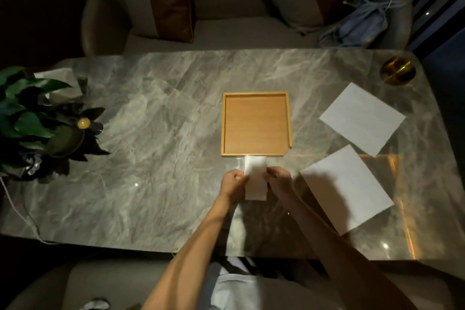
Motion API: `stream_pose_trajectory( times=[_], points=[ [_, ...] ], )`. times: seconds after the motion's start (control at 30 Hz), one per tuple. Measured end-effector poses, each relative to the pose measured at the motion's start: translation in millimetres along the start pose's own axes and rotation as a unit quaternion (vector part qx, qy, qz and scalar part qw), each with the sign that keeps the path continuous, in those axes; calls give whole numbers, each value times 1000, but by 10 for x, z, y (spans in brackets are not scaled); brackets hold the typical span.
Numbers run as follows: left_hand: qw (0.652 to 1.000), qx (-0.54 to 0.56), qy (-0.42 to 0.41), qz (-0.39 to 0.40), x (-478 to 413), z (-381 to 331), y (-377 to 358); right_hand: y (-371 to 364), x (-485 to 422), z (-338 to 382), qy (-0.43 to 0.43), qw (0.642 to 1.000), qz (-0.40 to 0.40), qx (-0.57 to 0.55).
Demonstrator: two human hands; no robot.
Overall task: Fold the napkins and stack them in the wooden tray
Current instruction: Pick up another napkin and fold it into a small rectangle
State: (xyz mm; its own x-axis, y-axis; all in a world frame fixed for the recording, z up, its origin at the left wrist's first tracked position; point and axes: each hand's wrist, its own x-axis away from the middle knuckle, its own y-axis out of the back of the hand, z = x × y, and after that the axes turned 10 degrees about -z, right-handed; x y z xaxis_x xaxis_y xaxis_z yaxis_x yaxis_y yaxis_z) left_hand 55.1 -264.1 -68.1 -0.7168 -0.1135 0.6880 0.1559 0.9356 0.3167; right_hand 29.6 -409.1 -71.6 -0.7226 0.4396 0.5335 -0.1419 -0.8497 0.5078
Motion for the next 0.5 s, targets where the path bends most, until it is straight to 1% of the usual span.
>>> stream_pose_trajectory(
  times=[0.1, 0.2, 0.27, 0.37, 0.47, 0.5],
  points=[
    [999, -47, 4, 16, -86, 155, -47, -86, -33, -151, -13, 999, 3, 30],
    [992, -115, -54, 4, -101, 254, -69, -112, -38, -276, -25, 999, 6, 40],
    [986, -149, -73, 0, -89, 311, -79, -111, -21, -332, -27, 999, 2, 38],
    [985, -160, -70, -12, -46, 346, -63, -89, 31, -354, -17, 998, -28, 55],
    [980, -133, -129, -76, -19, 342, -51, -74, 83, -396, 11, 996, -65, 54],
    [976, -139, -148, -80, -28, 348, -54, -77, 100, -412, 17, 996, -66, 49]
  ],
)
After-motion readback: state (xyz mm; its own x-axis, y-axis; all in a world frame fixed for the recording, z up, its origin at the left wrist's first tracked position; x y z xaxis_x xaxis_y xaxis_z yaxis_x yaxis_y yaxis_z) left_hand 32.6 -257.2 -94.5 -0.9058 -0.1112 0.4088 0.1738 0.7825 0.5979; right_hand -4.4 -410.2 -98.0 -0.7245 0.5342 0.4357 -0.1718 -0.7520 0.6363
